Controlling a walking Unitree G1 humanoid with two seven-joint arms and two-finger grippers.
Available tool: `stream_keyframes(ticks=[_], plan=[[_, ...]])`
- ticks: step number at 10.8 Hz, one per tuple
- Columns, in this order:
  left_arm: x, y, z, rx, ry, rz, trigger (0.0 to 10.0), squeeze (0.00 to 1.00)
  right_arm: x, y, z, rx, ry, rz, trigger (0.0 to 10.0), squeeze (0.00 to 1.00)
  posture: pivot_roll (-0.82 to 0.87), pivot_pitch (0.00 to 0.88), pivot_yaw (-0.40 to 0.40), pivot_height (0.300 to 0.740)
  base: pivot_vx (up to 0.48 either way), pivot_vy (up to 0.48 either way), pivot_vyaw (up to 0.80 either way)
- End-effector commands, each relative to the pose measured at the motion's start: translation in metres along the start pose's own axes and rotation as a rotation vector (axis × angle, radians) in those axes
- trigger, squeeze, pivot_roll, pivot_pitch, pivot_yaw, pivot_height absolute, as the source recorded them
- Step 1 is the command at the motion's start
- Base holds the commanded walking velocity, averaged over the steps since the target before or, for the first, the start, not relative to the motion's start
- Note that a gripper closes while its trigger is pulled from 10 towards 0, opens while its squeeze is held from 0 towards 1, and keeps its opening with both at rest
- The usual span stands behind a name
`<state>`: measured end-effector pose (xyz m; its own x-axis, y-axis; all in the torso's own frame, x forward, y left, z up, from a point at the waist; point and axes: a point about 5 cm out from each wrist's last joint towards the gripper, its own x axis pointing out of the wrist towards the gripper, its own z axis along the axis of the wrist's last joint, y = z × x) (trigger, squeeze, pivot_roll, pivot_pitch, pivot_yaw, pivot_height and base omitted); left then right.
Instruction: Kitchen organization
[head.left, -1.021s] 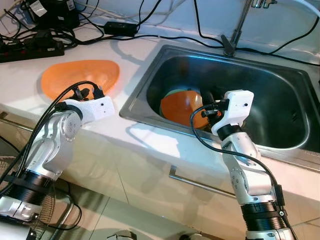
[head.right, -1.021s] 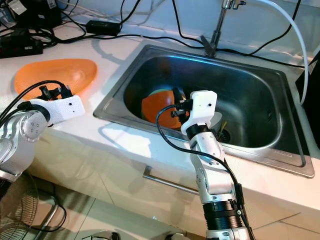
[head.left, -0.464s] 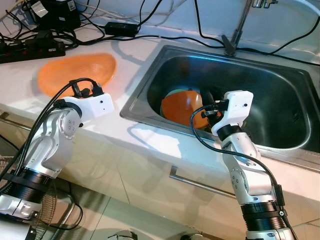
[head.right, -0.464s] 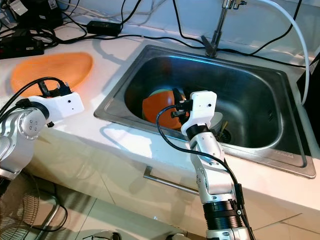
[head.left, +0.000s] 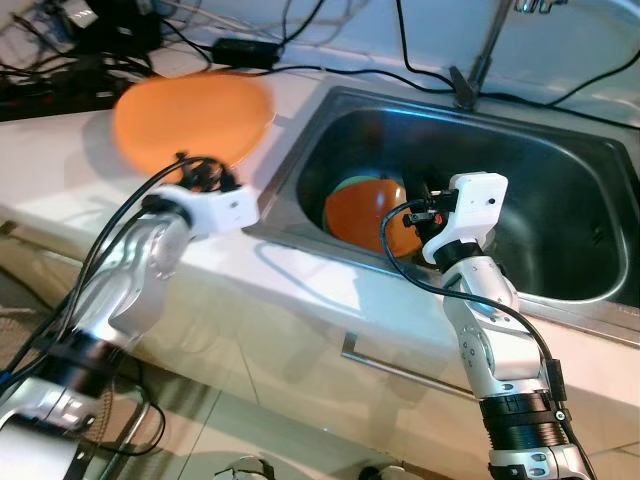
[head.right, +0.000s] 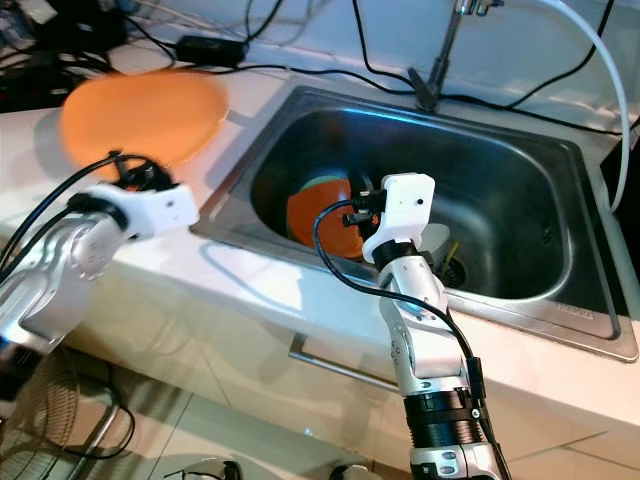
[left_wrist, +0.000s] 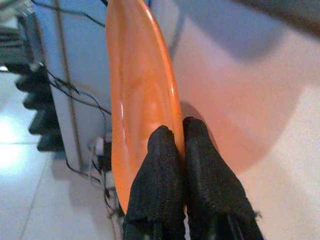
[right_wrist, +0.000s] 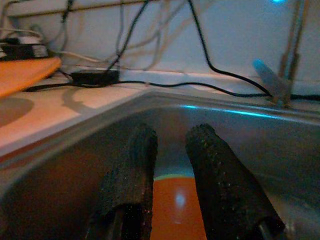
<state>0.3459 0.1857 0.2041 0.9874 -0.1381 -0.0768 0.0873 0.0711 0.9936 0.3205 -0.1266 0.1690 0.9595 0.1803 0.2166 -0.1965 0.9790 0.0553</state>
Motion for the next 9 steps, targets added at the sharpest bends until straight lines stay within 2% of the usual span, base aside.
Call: stream_keyframes(ticks=[1, 2, 3, 4, 5, 6, 7, 9], plan=[[0.002, 0.016, 0.012, 0.024, -0.047, 0.082, 10.0, 0.0, 0.005, -0.005, 0.005, 0.019, -0.001, -0.031, 10.0, 0.0, 0.05, 0.063, -0.016, 0.74, 0.0, 0.0, 0.0], [0.006, 0.014, 0.026, 0.013, -0.107, 0.095, 10.0, 0.0, 0.011, -0.007, 0.012, 0.052, -0.02, -0.048, 10.0, 0.0, 0.05, 0.058, -0.014, 0.74, 0.0, 0.0, 0.0], [0.007, 0.015, 0.035, 0.005, -0.14, 0.106, 10.0, 0.0, 0.016, -0.008, 0.016, 0.075, -0.032, -0.054, 10.0, 1.0, 0.05, 0.056, -0.013, 0.74, 0.0, 0.0, 0.0], [0.009, 0.015, 0.042, -0.002, -0.167, 0.109, 10.0, 0.0, 0.019, -0.008, 0.018, 0.106, -0.025, -0.066, 10.0, 1.0, 0.05, 0.046, -0.013, 0.74, 0.0, 0.0, 0.0], [0.01, 0.013, 0.052, -0.006, -0.208, 0.103, 10.0, 0.0, 0.025, -0.008, 0.018, 0.163, 0.026, -0.093, 10.0, 1.0, 0.05, 0.04, -0.014, 0.74, 0.0, 0.0, 0.0], [0.01, 0.011, 0.063, -0.013, -0.248, 0.098, 10.0, 0.0, 0.03, -0.003, 0.023, 0.247, 0.029, -0.083, 10.0, 1.0, 0.05, 0.036, -0.013, 0.74, 0.0, 0.0, 0.0], [0.01, 0.009, 0.068, -0.017, -0.265, 0.092, 10.0, 0.0, 0.031, -0.002, 0.023, 0.256, 0.045, -0.081, 10.0, 1.0, 0.05, 0.033, -0.013, 0.74, 0.0, 0.0, 0.0], [0.009, 0.003, 0.08, -0.037, -0.298, 0.078, 10.0, 0.0, 0.033, 0.001, 0.023, 0.339, 0.067, -0.09, 10.0, 1.0, 0.05, 0.028, -0.013, 0.74, 0.0, 0.0, 0.0]])
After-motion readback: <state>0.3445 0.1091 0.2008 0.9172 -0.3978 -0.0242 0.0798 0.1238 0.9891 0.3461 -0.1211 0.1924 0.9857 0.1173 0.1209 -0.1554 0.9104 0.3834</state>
